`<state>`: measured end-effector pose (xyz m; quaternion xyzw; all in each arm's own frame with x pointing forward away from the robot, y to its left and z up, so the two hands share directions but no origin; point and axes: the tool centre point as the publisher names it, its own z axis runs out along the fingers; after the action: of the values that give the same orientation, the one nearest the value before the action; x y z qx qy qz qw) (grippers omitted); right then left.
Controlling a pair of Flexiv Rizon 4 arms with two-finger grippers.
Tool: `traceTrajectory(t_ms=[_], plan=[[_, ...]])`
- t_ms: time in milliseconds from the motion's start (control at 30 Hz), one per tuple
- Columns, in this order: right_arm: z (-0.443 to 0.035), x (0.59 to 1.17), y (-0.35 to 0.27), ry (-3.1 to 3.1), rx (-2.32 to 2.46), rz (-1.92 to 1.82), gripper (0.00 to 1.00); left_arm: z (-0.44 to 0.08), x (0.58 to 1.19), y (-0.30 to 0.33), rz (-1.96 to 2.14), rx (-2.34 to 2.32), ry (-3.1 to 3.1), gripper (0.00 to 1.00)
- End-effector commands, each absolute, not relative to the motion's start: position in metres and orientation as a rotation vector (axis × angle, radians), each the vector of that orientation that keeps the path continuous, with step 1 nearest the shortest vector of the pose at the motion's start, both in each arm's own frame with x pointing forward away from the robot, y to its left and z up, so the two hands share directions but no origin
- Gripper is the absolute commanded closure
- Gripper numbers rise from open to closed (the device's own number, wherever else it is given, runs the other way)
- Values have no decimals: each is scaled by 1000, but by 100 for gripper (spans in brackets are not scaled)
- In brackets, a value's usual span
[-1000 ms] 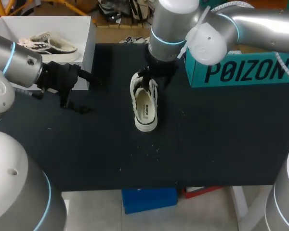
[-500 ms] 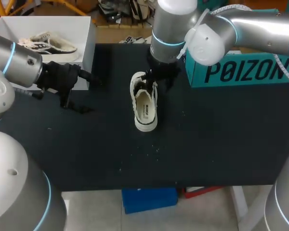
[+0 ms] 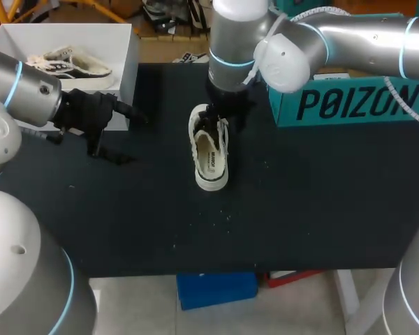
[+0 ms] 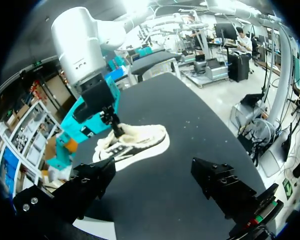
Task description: Take the shoe out of the shoebox, open the shoe tongue, remove and reinsert the insole, then place the shoe into the shoebox
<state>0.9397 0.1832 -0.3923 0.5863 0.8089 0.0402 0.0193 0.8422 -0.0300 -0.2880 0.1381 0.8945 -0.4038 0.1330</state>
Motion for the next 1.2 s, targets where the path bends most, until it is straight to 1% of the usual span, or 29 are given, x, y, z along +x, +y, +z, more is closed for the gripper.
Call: traceTrajectory(t_ms=[33,167,267,300,333,367,400,600,967,1100,1200], plan=[[-404,946,188,2518,1831,94,43,-288,842,-30,-1168,400,2594,0],[-407,946,187,2518,1837,69,44,-288,842,-30,-1168,400,2594,0],[-409,945,187,2519,1843,51,50,-288,842,-30,-1168,400,2594,0],[-411,944,186,2519,1846,48,57,-288,842,-30,-1168,400,2594,0],[-412,944,186,2519,1851,46,73,-288,842,-30,-1168,400,2594,0],[-412,944,186,2519,1855,48,95,-288,842,-30,-1168,400,2594,0],[-412,944,186,2520,1860,54,100,-288,842,-30,-1168,400,2594,0],[-390,940,184,2550,1880,133,100,-288,842,-30,-1168,400,2594,0],[-310,950,181,2781,1743,200,100,-288,842,-30,-1168,400,2594,0],[-273,958,179,2899,1591,228,100,-288,842,-30,-1168,400,2594,0],[-248,966,174,3040,1334,232,100,-288,842,-30,-1168,400,2594,0]])
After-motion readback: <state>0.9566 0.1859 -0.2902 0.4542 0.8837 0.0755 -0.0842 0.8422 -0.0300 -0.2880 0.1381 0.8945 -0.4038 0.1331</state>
